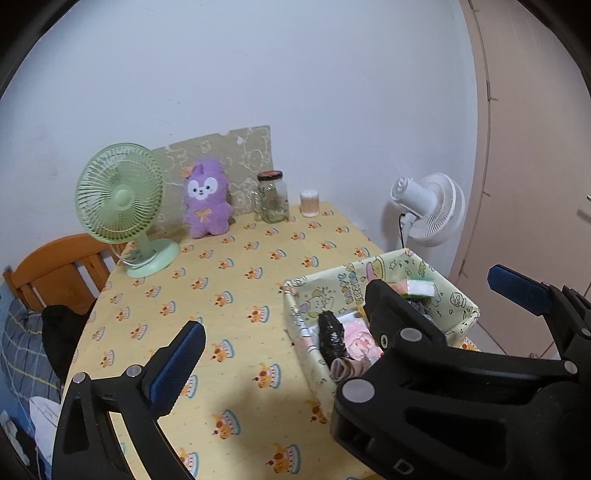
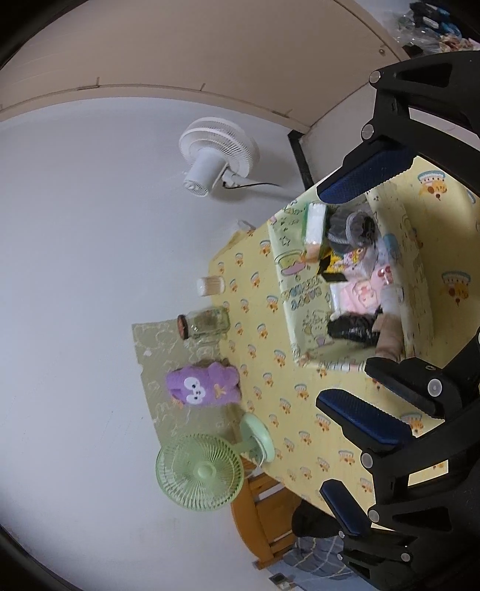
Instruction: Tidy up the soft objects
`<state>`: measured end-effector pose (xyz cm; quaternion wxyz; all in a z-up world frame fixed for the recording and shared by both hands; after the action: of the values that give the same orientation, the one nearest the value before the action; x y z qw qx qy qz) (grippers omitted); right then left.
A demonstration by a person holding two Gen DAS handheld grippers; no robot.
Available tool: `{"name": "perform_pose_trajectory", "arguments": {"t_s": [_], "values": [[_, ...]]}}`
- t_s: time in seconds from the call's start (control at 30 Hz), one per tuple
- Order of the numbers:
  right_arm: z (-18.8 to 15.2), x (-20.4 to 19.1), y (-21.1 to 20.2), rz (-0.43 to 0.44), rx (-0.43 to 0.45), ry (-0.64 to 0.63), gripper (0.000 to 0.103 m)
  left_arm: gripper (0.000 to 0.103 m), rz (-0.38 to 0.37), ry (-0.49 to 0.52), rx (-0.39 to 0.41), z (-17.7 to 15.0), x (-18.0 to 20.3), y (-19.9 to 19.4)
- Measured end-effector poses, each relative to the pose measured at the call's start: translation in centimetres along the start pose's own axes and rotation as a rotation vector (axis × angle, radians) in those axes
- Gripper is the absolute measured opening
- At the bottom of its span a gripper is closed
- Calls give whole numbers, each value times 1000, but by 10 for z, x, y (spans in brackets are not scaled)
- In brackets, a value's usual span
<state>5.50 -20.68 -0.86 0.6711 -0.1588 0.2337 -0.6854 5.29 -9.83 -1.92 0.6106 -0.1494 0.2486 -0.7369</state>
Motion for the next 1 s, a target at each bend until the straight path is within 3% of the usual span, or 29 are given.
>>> {"name": "perform_pose_trajectory", "arguments": {"t_s": [0.47,1.0], "values": [[4,-46,-41,39,92,-61,103,103,75,-73,64,-6,-52,-41],[-2,-80,-55,96,113,-103,103,103,145,-156,93,-23,-96,-65]]}}
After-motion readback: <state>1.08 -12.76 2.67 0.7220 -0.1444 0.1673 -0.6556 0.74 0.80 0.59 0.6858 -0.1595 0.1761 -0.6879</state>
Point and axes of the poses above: each gripper's, at about its wrist camera, not at the fingertips, and y roughly the way its jaws point, x to its right, z to its top, the point moved 1 cm from there along y, roughly the way its jaws point, and after that the axes turned 2 degrees about z, right-handed, at the moved point
